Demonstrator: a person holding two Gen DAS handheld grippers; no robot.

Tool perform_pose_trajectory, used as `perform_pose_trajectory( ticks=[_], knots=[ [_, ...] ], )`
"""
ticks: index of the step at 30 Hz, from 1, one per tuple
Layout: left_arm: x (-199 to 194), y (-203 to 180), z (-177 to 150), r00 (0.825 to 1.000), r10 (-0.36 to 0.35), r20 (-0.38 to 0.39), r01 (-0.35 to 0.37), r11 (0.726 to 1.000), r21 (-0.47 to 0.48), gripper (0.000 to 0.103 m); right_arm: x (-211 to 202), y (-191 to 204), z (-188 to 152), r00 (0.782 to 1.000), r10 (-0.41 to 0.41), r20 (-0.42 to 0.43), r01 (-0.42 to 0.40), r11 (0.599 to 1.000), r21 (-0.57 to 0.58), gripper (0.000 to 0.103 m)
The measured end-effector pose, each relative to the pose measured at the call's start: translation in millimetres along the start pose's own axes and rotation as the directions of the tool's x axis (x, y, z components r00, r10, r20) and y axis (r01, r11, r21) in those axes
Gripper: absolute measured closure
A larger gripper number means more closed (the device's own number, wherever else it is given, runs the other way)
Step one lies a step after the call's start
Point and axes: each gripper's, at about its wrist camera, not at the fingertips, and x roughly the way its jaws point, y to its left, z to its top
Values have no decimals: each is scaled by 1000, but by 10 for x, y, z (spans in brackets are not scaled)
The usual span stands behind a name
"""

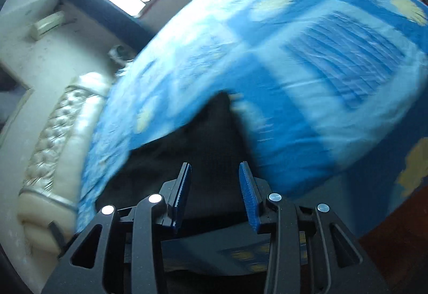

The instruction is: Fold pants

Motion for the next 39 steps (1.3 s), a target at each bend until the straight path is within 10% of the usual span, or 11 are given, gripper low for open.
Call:
perform_pose_trajectory(
  ticks=[7,13,25,31,39],
  knots=[
    [-52,97,60,1000,11,19,-10,1000,-6,11,1011,822,-450,948,221,-231,-234,972,-28,69],
    [-94,241,132,999,33,42,-31,999,-33,11,1607,1081,-719,920,211,-330,-227,974,-10,74],
    [-118,985,457,997,-55,60,67,976,-207,11,1215,1039,-811,889,308,-340,-336,942,-25,75],
    [145,1418,849,984,-172,52,179,956,-232,11,963,1176,-966,886,272,-376,-353,921,-165,52],
    [932,1471,1261,931,-359,-72,337,917,-214,11,1016,1205,-993,876,309,-370,-380,915,-134,46]
  ],
)
